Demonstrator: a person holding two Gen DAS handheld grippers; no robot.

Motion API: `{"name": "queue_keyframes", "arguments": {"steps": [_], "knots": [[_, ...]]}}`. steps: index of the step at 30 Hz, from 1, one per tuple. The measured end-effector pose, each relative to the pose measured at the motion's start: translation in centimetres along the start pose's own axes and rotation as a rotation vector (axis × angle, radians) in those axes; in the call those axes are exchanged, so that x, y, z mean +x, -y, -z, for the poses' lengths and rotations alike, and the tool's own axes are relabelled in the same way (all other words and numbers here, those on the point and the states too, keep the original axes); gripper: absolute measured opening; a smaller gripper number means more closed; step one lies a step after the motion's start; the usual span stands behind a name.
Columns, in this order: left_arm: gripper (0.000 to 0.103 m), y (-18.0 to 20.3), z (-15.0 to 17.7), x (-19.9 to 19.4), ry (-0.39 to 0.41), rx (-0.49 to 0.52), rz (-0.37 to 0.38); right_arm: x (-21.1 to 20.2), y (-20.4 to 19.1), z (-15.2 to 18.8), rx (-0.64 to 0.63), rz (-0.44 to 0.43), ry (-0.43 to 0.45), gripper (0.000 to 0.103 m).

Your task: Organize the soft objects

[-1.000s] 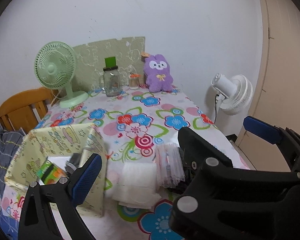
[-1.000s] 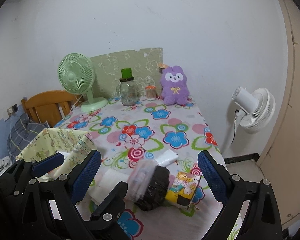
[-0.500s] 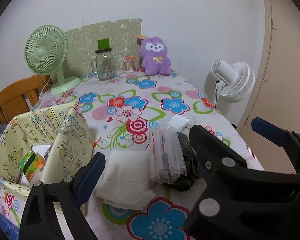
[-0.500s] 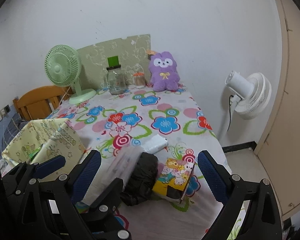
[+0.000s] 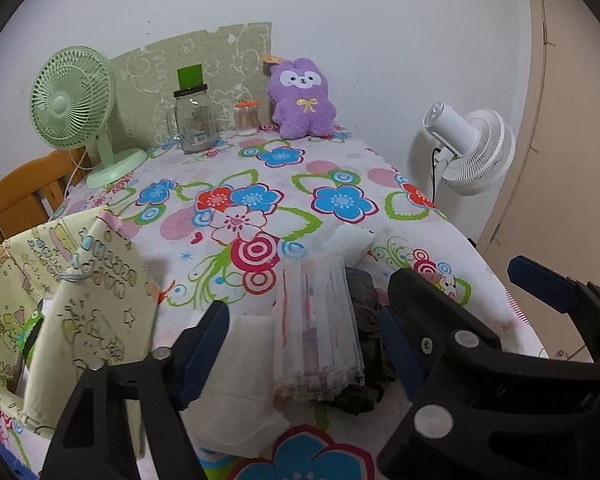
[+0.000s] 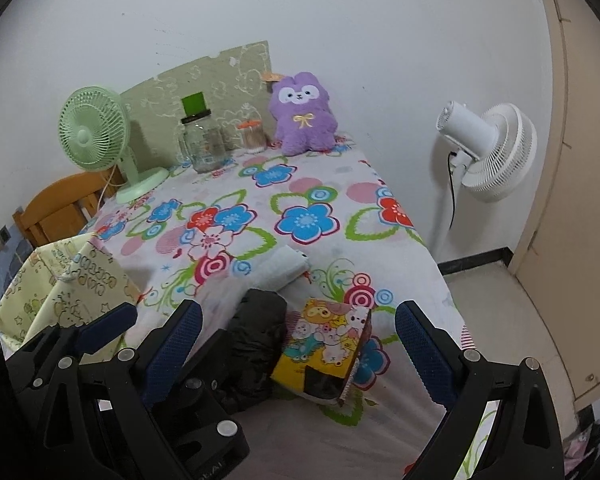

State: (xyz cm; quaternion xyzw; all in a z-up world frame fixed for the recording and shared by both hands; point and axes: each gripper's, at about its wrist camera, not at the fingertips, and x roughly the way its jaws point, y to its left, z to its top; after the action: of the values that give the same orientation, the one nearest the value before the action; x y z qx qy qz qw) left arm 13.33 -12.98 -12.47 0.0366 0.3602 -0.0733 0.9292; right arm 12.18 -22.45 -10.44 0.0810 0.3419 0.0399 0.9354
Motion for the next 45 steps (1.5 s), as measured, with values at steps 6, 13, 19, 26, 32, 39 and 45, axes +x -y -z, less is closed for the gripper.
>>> {"name": "queue_keyframes", "arguments": {"steps": [6,13,19,26,32,39,45], "knots": [[0.065,0.4,0.1,0.9,-0.018,0.006,-0.024,1.0,0.6,0.2,0.011,0.009,-0.027,0.099],[0.043,0.9,0.4,1.3,-0.035,0.021,0.002,2.2,1.2,0.5,0.037,0.024,-0.074,0.099],[0.038,1.0,0.4,1.5,-0.04,0.025,0.002,3.0,1.6,0.5,0.054,0.036,-0.093,0.091],[0.038,1.5,0.6,2.1,-0.052,0.068,-0.027,4.5,1.6,0.5,0.067,0.044,-0.163,0.066],[0.038,1.7,0.7,2.7,-0.07,0.085,-0.041,5.4,1.7,0.7,0.087,0.025,-0.197,0.058],[0.036,1.6,0.7,2.6,-0.066,0.084,-0.029,5.4,1.7,0.8,0.104,0.017,-0.197,0.042],[0.031,1.6,0.4,2.1,-0.052,0.081,-0.017,4.9,1.6,0.5,0.098,0.018,-0.177,0.04]]}}
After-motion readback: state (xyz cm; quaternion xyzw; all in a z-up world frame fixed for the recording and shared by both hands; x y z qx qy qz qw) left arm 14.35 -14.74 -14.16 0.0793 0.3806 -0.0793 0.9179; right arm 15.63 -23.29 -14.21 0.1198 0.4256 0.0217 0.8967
